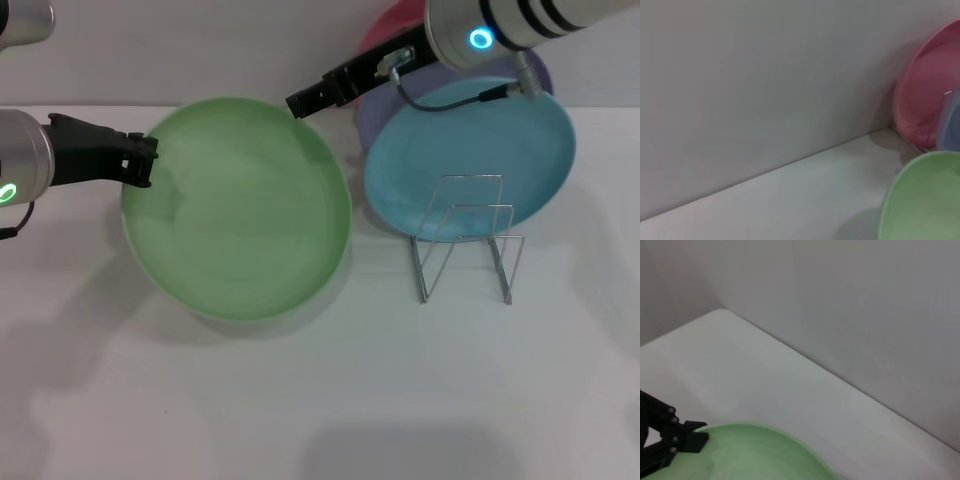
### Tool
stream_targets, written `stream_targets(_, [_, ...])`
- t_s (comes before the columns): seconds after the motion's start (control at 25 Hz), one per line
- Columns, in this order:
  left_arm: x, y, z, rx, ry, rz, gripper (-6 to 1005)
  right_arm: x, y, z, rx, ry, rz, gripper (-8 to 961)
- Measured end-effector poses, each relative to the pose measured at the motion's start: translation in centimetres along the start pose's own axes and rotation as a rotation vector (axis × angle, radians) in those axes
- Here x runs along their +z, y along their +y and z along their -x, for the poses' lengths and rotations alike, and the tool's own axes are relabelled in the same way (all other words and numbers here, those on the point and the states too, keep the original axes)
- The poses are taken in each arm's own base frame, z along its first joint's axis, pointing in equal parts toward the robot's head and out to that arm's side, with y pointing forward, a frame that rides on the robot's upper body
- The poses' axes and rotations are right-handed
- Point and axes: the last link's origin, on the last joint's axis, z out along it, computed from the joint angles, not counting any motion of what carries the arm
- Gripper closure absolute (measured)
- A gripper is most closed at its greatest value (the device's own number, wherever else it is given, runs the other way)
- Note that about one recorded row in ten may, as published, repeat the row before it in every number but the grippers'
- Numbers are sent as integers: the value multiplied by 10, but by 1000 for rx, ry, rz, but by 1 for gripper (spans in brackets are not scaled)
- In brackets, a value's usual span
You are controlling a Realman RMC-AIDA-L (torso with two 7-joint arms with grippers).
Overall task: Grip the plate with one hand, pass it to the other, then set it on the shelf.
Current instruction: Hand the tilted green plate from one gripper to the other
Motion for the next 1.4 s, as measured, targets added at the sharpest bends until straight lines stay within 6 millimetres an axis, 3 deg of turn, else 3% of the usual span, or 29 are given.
stream_targets(0.52, [1, 5, 2, 1, -5, 19, 962, 33, 7, -10, -48, 58, 28, 181])
stream_targets(0.92, [1, 5, 2, 2, -4, 20, 955, 42, 11, -9, -94, 35, 14, 203])
stream_targets(1.24, [1, 6, 1, -3, 0, 28, 950, 48, 15, -16, -128, 33, 26, 425])
stream_targets(1.4, [1, 6, 1, -5, 1, 31, 947, 50, 15, -18, -131, 35, 22, 614])
